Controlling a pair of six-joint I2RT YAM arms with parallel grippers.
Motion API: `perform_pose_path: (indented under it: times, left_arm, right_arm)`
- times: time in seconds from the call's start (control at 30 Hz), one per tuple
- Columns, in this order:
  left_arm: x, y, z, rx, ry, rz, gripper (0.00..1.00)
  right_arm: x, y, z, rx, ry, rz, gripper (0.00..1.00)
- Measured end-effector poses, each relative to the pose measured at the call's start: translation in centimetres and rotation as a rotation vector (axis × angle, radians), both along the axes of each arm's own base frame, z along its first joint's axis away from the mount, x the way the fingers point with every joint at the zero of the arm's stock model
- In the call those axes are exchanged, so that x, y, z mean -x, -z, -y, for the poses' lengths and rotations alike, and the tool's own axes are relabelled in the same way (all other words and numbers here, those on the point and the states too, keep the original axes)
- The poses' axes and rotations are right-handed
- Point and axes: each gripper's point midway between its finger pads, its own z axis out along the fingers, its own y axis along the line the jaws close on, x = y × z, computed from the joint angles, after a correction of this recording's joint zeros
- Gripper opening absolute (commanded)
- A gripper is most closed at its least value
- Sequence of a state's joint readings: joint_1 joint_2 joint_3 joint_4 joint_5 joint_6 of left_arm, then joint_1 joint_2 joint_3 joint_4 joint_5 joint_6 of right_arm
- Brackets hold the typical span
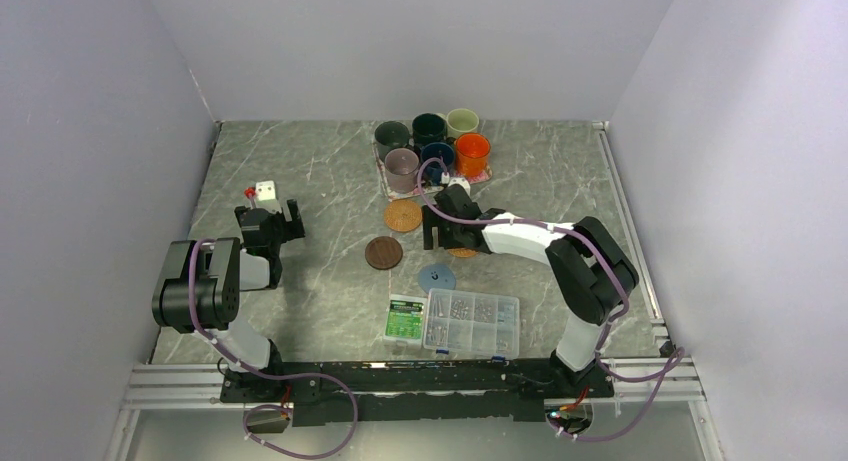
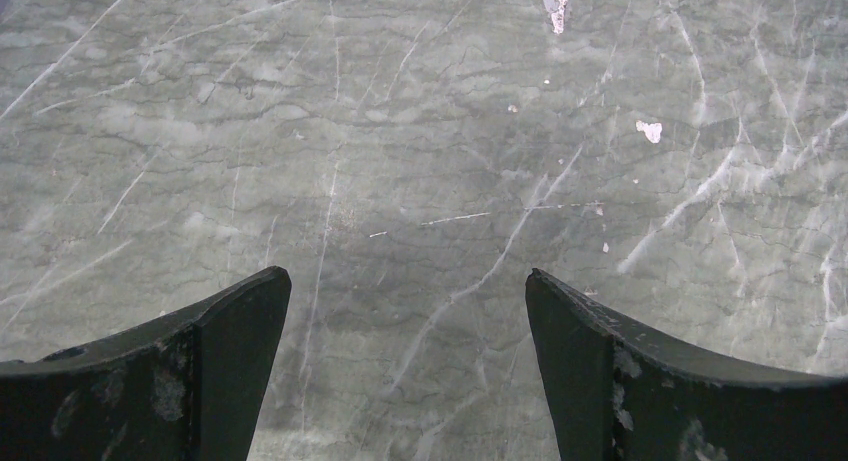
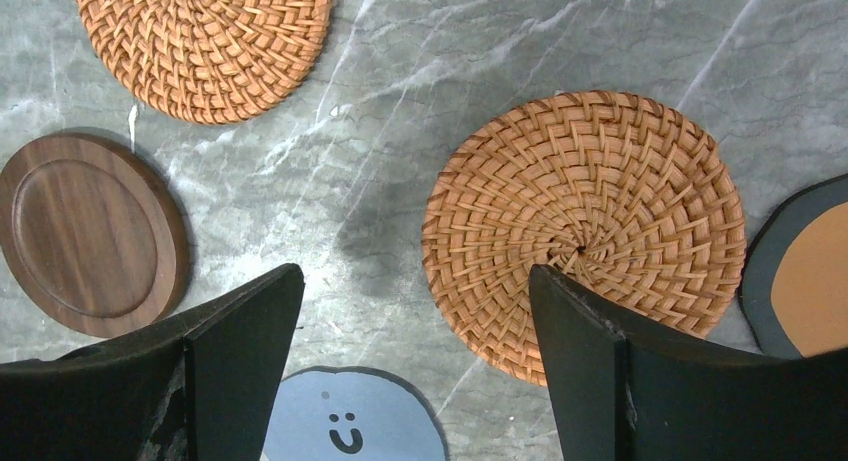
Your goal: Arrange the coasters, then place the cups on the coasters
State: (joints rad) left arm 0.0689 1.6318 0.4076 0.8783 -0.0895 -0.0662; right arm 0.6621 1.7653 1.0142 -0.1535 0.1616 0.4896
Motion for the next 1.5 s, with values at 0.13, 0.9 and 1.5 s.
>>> perform_pose_path:
  times: [0.13, 0.9, 1.5]
  left_arm:
    - [0.0, 0.0, 0.0, 0.000, 0.000, 0.000, 0.94]
    - [0.0, 0.0, 0.0, 0.000, 0.000, 0.000, 0.94]
    - [0.0, 0.0, 0.0, 0.000, 0.000, 0.000, 0.94]
  right_arm:
    - [0.1, -0.1, -0.1, -0.001, -0.012, -0.005, 0.94]
    - [-4.3, -8.6, -5.5, -0.101, -0.162, 0.098, 0.93]
    - [-6.3, -4.1, -11.1, -0.078, -0.288, 0.043, 0.93]
